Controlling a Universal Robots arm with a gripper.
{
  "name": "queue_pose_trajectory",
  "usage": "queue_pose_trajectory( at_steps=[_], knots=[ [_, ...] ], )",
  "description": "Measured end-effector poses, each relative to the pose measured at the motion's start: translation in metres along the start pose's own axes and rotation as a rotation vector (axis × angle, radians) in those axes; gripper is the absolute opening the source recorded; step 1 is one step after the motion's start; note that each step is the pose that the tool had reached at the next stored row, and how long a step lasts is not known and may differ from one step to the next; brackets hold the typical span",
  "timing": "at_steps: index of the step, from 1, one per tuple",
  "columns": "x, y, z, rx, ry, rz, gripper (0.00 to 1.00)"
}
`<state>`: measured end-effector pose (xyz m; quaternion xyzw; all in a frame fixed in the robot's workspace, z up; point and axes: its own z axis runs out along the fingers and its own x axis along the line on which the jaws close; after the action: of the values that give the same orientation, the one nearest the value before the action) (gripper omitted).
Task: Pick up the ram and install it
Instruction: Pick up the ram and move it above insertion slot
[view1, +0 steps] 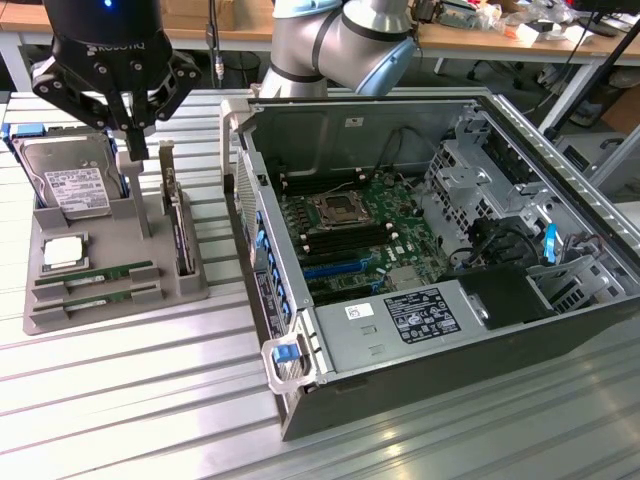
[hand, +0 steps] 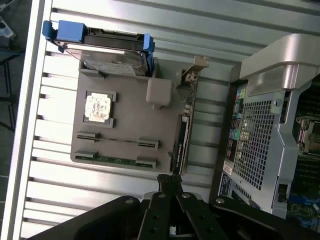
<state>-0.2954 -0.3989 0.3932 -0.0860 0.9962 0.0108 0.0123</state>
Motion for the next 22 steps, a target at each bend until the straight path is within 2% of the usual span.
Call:
queue_pose_trajectory(
  at_steps=[8,21,22],
  knots=[
    [0.0000,0.0000,0.0000,-0.0021,0.0023,-0.111,0.11],
    [0.0000,0.0000,0.0000,-0.0040,0.0053,-0.247,0.11],
    [0.0000,0.0000,0.0000,-0.0043,0.0058,-0.270,0.11]
  ],
)
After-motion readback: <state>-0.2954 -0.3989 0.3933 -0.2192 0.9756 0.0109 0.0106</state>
